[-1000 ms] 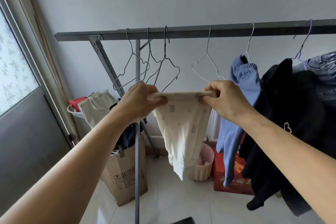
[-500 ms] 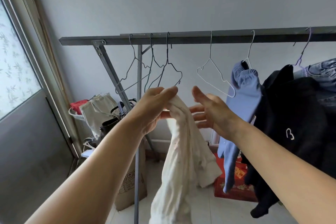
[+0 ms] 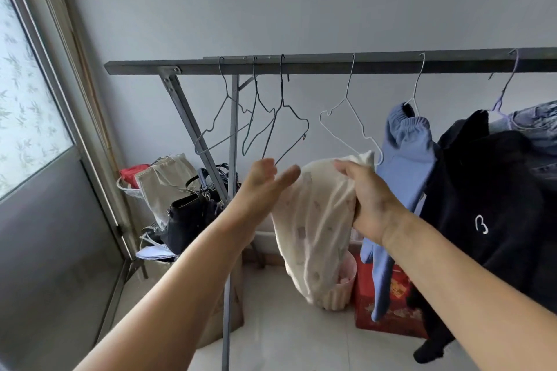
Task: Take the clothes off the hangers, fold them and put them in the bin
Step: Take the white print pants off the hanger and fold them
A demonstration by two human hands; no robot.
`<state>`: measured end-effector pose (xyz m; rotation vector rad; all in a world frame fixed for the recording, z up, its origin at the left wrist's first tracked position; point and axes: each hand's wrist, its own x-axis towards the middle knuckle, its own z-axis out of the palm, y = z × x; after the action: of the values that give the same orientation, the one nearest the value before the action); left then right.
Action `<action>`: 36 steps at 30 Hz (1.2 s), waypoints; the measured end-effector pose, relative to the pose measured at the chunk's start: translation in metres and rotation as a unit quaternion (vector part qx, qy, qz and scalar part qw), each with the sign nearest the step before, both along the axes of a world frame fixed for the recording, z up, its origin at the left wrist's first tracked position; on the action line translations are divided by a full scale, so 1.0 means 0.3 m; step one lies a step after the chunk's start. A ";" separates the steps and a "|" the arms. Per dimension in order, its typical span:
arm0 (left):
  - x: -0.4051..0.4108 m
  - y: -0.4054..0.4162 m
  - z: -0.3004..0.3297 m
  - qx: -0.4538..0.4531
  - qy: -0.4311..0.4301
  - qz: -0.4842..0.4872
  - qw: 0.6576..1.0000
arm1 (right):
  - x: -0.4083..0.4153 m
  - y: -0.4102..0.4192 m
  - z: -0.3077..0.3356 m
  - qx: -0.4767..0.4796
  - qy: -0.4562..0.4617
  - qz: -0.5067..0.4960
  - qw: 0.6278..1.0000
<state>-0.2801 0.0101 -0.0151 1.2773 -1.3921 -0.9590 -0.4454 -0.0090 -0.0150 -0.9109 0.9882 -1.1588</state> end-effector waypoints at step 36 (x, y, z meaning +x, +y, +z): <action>0.110 -0.004 -0.046 0.026 -0.253 -0.076 0.964 | 0.011 -0.002 -0.062 -0.155 0.431 0.123 0.880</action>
<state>-0.2471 0.0088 -0.0288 1.5418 -1.8888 -0.8030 -0.4420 -0.0095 -0.0335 -1.8469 1.3467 -0.6761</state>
